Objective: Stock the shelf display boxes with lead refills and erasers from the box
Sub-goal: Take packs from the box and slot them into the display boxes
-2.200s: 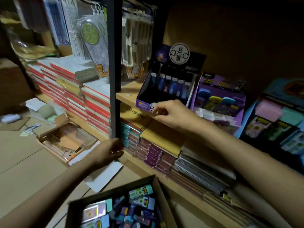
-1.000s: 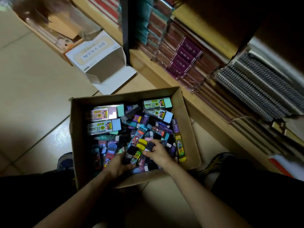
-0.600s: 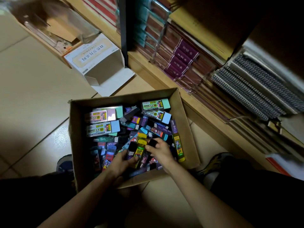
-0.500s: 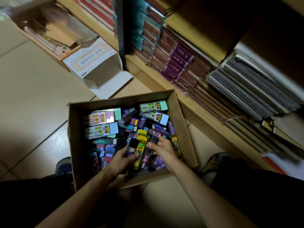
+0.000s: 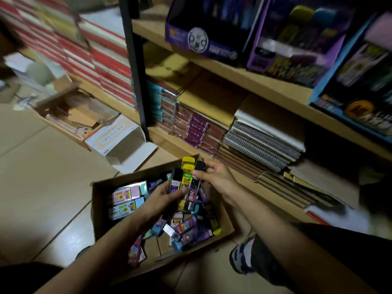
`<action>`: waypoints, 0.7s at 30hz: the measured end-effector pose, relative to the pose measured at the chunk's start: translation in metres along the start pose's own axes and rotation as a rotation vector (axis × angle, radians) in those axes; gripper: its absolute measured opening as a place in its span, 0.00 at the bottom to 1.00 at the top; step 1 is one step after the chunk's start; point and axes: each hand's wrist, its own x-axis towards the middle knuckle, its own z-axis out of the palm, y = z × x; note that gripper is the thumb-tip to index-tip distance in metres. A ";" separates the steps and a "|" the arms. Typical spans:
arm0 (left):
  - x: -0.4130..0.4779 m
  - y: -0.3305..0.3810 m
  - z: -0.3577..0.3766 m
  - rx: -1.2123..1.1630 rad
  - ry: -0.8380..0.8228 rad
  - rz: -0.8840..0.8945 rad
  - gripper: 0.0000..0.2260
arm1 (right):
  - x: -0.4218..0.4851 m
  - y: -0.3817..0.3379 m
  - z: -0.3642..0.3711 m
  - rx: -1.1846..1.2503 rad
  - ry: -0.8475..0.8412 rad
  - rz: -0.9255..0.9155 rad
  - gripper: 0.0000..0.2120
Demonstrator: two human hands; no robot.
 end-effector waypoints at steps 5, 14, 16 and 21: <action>-0.009 0.067 0.000 0.099 0.006 0.133 0.11 | -0.015 -0.072 -0.009 -0.090 -0.030 -0.130 0.09; -0.029 0.174 -0.020 0.054 0.184 0.421 0.08 | 0.000 -0.203 -0.026 -0.205 0.029 -0.471 0.03; -0.030 0.188 -0.023 0.043 0.197 0.485 0.12 | 0.006 -0.233 -0.029 -0.224 0.073 -0.538 0.04; -0.027 0.210 -0.041 0.060 0.171 0.557 0.15 | 0.025 -0.305 -0.040 -0.406 0.194 -0.715 0.03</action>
